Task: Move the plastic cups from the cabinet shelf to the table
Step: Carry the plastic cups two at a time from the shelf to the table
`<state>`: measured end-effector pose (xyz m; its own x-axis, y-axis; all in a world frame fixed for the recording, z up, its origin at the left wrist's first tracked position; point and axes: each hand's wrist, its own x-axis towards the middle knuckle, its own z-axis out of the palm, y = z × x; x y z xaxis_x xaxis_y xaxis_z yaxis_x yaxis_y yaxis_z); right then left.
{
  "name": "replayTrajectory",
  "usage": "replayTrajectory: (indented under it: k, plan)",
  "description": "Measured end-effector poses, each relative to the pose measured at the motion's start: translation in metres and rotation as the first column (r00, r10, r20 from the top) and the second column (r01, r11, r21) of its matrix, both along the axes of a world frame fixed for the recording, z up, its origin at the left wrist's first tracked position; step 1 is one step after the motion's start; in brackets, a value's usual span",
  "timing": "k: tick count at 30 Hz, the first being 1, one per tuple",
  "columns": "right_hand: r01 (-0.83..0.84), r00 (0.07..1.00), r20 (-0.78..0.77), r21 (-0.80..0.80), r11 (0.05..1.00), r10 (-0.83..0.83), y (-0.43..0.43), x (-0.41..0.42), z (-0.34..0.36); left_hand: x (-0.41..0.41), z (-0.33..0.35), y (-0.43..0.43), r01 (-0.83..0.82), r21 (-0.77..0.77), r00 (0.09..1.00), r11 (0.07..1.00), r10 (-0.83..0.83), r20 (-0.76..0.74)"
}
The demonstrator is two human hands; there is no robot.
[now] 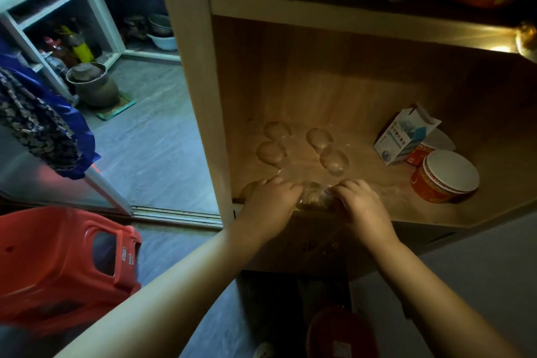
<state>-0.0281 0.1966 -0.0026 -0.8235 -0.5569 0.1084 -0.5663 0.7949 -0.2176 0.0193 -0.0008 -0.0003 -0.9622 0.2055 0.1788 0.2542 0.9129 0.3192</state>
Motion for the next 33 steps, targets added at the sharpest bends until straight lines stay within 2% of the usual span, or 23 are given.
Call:
replayTrajectory:
  k: [5, 9, 12, 15, 18, 23, 27, 33]
  plan:
    - [-0.044, 0.998, -0.050, -0.108, 0.993, 0.039, -0.027, 0.037, 0.021, 0.040, 0.021, -0.033, -0.045, 0.039, 0.990, 0.998, 0.049, -0.129]
    - [-0.087, 0.992, -0.101, -0.123, 0.989, 0.075, -0.074, 0.078, 0.040, 0.091, 0.037, -0.076, -0.119, 0.035, 0.970, 0.992, 0.124, -0.208]
    - [-0.181, 0.979, -0.128, -0.179, 0.967, 0.160, -0.123, 0.116, 0.055, 0.137, 0.043, -0.117, -0.169, 0.020, 0.963, 0.985, 0.170, -0.210]
    - [-0.270, 0.957, -0.172, -0.244, 0.931, 0.233, -0.175, 0.154, 0.059, 0.188, 0.050, -0.161, -0.230, 0.082, 0.948, 0.970, 0.242, -0.206]
    - [-0.358, 0.918, -0.266, -0.236, 0.903, 0.295, -0.233, 0.194, 0.060, 0.244, 0.055, -0.210, -0.321, 0.114, 0.917, 0.940, 0.338, -0.211]
    - [-0.525, 0.842, -0.299, -0.261, 0.810, 0.449, -0.331, 0.264, 0.059, 0.350, 0.059, -0.287, -0.491, 0.092, 0.842, 0.866, 0.499, -0.205]
    - [-0.675, 0.737, -0.302, -0.276, 0.684, 0.605, -0.409, 0.326, 0.057, 0.442, 0.061, -0.338, -0.647, 0.130, 0.725, 0.751, 0.659, -0.201]
    - [-0.851, 0.511, -0.260, -0.285, 0.440, 0.820, -0.516, 0.417, 0.057, 0.578, 0.071, -0.385, -0.881, 0.239, 0.363, 0.408, 0.908, -0.209]
